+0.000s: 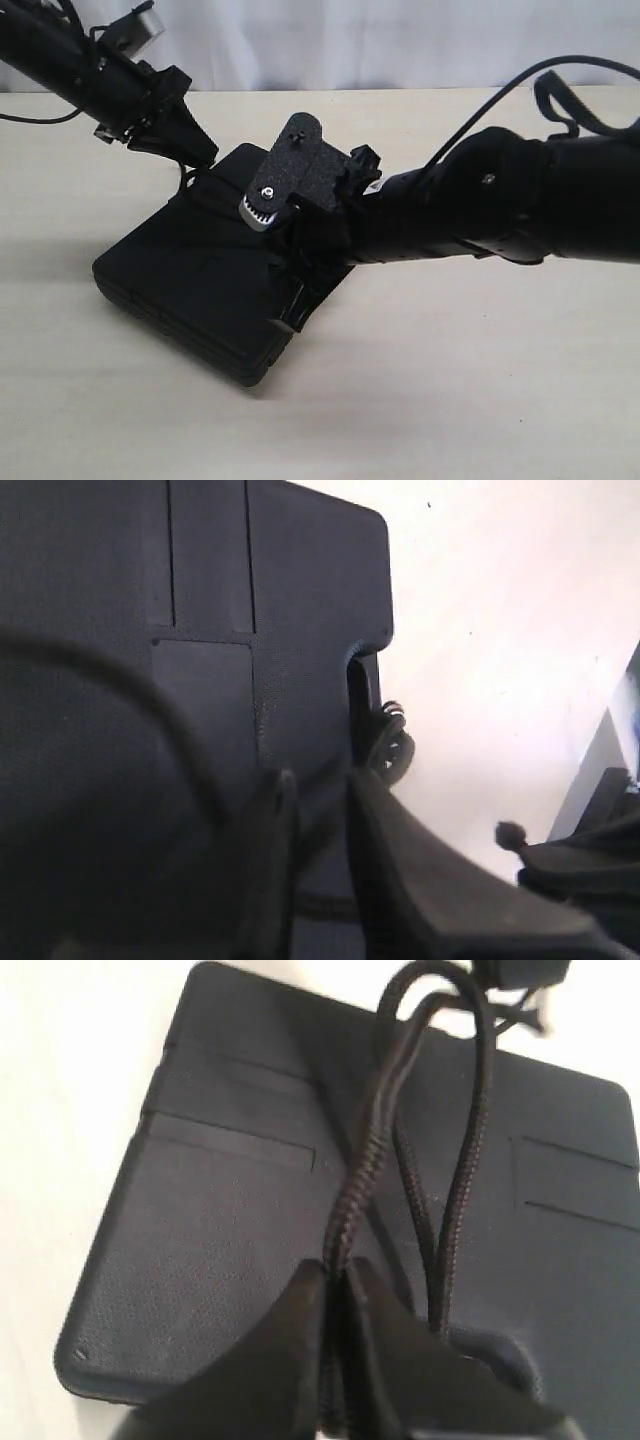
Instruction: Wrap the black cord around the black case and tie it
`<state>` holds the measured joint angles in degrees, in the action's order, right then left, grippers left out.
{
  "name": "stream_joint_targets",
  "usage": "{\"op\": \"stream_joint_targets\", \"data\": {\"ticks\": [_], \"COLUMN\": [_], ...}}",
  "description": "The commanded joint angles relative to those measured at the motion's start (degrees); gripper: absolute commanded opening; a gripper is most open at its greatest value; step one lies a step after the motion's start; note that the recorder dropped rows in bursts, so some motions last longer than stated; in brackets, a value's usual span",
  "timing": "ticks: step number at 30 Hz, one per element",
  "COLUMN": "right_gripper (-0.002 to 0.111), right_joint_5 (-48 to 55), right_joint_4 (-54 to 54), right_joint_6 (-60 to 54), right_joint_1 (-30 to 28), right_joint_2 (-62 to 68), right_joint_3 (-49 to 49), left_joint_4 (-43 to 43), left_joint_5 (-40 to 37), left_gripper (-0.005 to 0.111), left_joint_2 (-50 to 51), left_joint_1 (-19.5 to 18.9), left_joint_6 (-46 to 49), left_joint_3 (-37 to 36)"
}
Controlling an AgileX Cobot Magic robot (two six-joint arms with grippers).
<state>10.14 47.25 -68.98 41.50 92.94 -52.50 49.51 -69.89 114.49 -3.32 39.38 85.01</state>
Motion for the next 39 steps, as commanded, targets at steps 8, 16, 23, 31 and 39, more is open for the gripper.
{"op": "stream_joint_targets", "data": {"ticks": [8, 16, 23, 31, 39], "right_gripper": [0.004, 0.004, 0.004, 0.004, 0.005], "right_joint_5": [-4.57, -7.06, 1.32, 2.13, 1.50], "right_joint_4": [0.04, 0.73, 0.73, 0.73, 0.73], "right_joint_6": [6.82, 12.00, 12.91, 12.91, 12.91], "right_joint_1": [-0.11, -1.43, -6.06, -6.25, -6.25], "right_joint_2": [-5.46, -5.83, -5.83, -5.83, -5.83], "right_joint_3": [-0.22, -8.97, -14.08, -14.08, -14.08], "left_joint_4": [-10.90, -13.97, -19.25, -17.89, -15.88], "left_joint_5": [-0.07, -0.07, 8.05, 11.73, 12.59], "left_gripper": [0.052, 0.052, 0.052, 0.052, 0.022], "left_joint_2": [-7.94, -17.34, -17.19, -16.00, -13.24], "left_joint_1": [0.08, 3.56, 11.70, 12.01, 12.01], "left_joint_6": [9.24, 34.96, 43.60, 43.94, 45.16], "left_joint_3": [0.47, 0.34, 0.34, 0.34, 0.34]}}
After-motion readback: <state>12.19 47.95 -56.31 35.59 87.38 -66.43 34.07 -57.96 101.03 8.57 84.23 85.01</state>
